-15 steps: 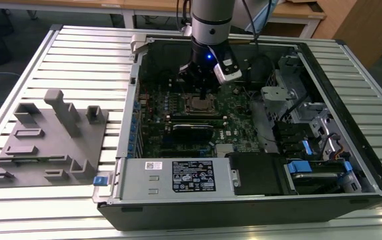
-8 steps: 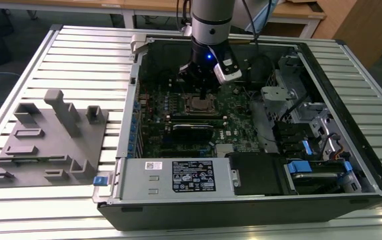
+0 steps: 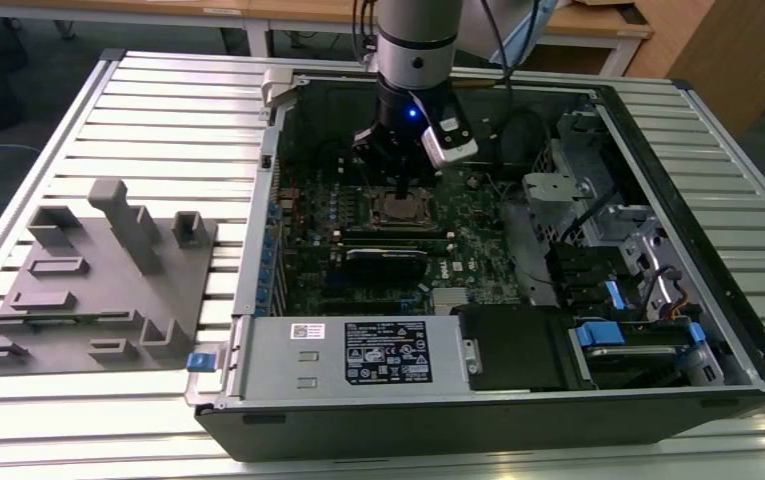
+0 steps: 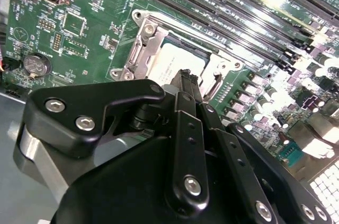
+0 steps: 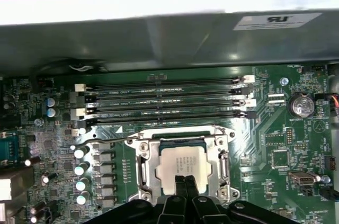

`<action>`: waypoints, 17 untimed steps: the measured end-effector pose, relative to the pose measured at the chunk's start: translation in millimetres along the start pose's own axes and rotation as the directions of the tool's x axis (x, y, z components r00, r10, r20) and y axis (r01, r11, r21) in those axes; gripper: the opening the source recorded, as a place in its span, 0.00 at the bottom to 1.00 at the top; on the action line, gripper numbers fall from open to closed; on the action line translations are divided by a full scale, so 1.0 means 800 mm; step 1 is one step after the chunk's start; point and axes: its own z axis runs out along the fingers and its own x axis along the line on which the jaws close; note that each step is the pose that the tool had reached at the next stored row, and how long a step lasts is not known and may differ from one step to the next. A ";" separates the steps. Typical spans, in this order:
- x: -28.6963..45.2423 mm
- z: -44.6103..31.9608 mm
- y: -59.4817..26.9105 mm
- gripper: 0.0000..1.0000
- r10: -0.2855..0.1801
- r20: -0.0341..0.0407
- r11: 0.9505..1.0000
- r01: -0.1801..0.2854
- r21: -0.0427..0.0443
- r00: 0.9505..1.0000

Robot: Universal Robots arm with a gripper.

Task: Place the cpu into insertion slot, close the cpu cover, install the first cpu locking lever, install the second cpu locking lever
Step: 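Install the first cpu locking lever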

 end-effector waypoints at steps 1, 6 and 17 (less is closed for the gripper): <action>0.0012 0.0001 0.000 0.10 0.000 0.000 1.000 0.000 0.000 1.000; 0.0038 0.0000 0.000 0.10 0.000 0.001 1.000 0.000 0.000 1.000; 0.0038 -0.0052 0.000 0.10 0.000 0.001 1.000 0.000 0.000 1.000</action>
